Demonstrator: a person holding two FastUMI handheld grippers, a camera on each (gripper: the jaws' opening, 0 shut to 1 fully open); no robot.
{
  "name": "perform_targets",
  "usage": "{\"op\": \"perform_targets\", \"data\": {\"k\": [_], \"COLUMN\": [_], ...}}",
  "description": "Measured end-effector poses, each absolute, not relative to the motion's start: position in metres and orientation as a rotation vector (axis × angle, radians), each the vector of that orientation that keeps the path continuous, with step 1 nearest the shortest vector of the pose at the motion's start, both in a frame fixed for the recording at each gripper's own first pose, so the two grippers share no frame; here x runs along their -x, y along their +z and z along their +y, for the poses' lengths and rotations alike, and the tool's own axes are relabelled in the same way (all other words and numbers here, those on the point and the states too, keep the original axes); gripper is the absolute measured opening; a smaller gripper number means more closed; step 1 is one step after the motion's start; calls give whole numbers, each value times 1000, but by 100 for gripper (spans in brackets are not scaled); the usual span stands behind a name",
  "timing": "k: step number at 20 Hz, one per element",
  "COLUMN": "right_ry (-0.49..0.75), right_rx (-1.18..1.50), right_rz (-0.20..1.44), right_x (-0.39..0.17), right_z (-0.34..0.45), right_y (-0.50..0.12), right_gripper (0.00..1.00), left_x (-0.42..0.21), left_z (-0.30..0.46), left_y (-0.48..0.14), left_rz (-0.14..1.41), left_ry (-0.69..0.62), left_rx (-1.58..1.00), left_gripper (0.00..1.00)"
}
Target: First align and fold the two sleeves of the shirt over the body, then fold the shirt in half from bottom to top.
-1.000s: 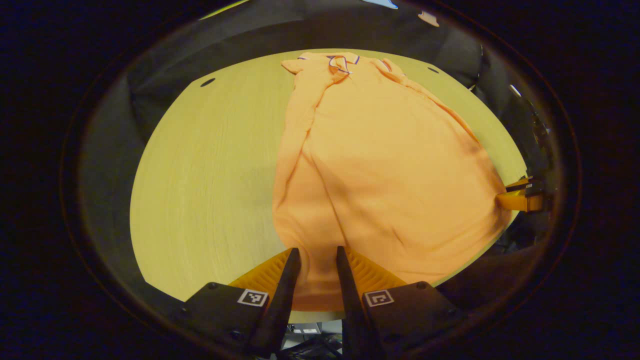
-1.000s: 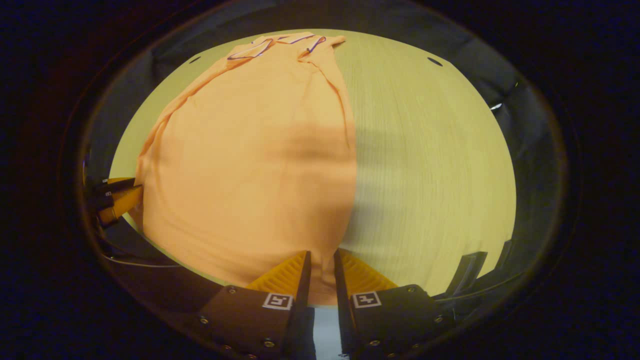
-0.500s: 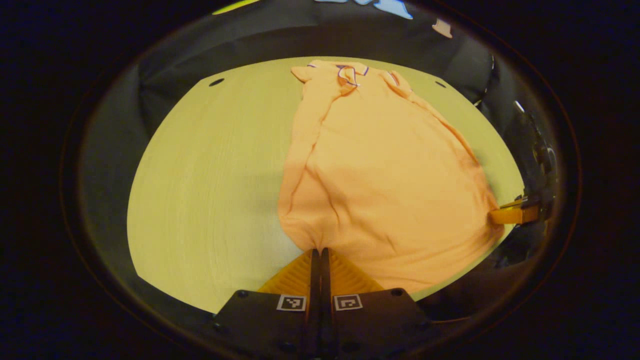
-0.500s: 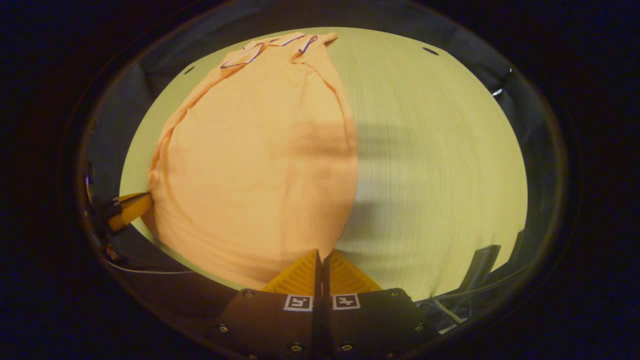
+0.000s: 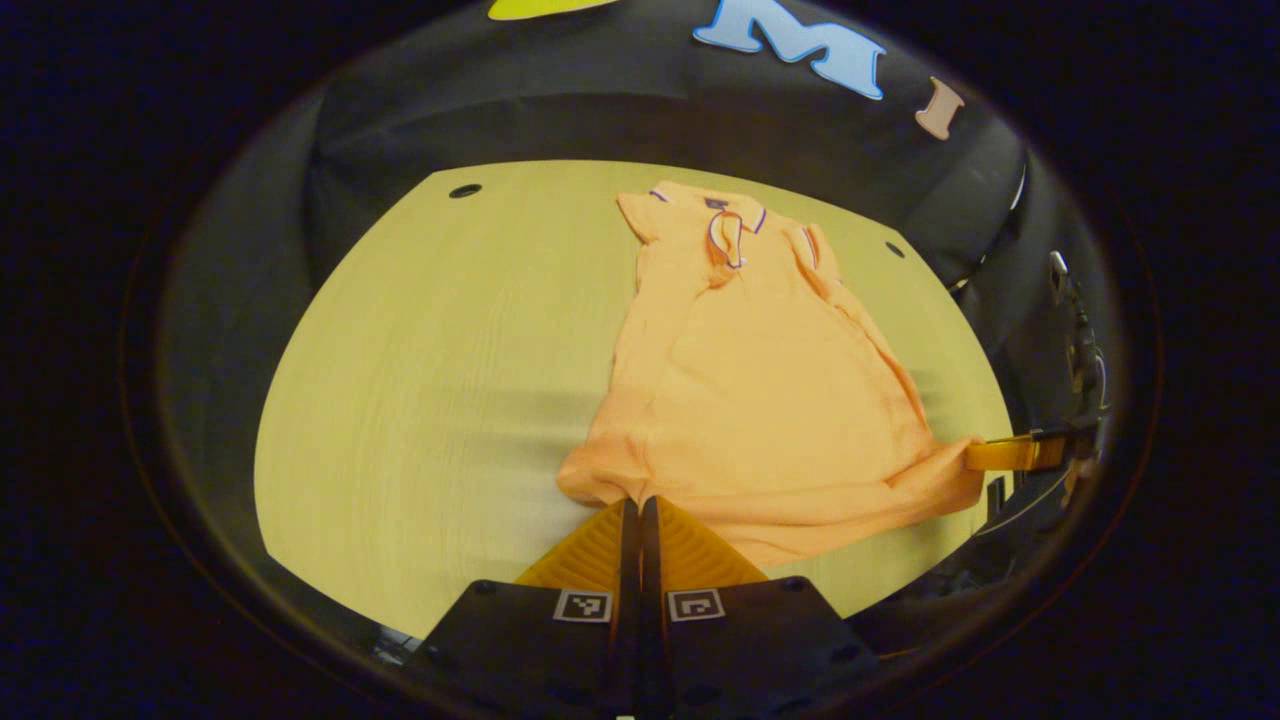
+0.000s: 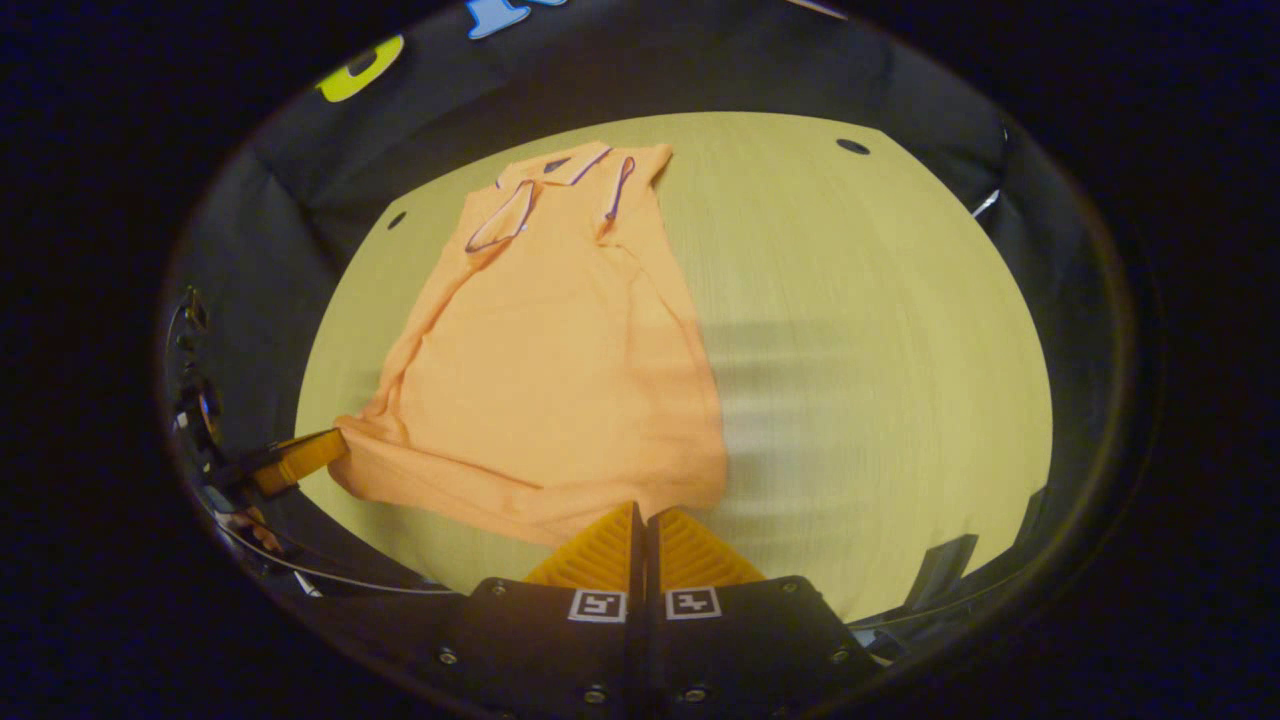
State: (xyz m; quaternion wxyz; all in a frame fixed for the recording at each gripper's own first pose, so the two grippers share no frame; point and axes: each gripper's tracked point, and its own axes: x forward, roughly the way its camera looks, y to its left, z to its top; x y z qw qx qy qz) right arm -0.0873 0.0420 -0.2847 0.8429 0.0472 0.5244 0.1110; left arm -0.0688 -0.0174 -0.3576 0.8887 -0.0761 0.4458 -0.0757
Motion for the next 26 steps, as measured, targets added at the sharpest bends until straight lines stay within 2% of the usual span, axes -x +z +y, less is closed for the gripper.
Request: {"op": "perform_targets", "data": {"k": [21, 26], "right_ry": [264, 246], "right_rx": [-112, -124], "right_rz": [785, 749], "right_x": [-159, -210], "right_z": [50, 50], "right_y": [-152, -143], "right_gripper": [0, 0], "left_x": [-193, -246], "left_z": [-16, -21], "left_y": [-243, -231], "left_rz": [660, 629], "left_ry": [-186, -200], "left_rx": [142, 120], "left_gripper": [6, 6]}}
